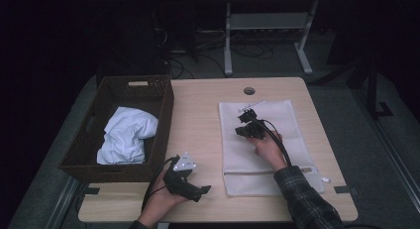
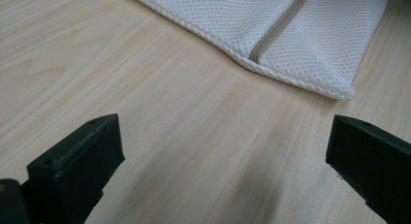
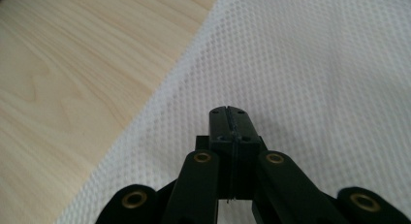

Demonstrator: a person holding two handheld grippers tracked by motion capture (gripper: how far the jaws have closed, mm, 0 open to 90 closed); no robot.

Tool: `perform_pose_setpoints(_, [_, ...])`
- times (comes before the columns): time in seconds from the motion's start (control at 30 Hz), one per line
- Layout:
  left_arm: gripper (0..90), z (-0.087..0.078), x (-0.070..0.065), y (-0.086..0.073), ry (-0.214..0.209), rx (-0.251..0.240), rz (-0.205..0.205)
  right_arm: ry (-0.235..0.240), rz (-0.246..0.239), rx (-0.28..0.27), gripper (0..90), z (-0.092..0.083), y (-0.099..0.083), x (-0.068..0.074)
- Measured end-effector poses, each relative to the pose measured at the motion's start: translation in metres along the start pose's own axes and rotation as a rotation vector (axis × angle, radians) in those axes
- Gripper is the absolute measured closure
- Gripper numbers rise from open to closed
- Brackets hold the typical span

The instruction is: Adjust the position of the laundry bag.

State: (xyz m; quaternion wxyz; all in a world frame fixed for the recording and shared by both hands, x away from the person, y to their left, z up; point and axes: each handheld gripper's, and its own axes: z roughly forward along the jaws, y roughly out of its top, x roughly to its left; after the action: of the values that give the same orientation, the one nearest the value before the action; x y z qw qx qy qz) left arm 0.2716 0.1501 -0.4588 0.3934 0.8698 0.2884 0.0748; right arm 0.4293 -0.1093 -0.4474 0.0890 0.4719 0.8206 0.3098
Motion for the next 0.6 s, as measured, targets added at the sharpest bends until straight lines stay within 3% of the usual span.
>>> perform_pose_setpoints(0.37, [0.0,-0.001,0.0,0.0,-0.005,-0.004,0.004,0.004,-0.027,0.018,89.3,0.021,0.019,0.01])
perform_pose_setpoints(0.6, [0.0,-0.001,0.0,0.0,-0.007,-0.006,0.002,-0.012,-0.026,0.036,89.3,0.031,0.021,0.005])
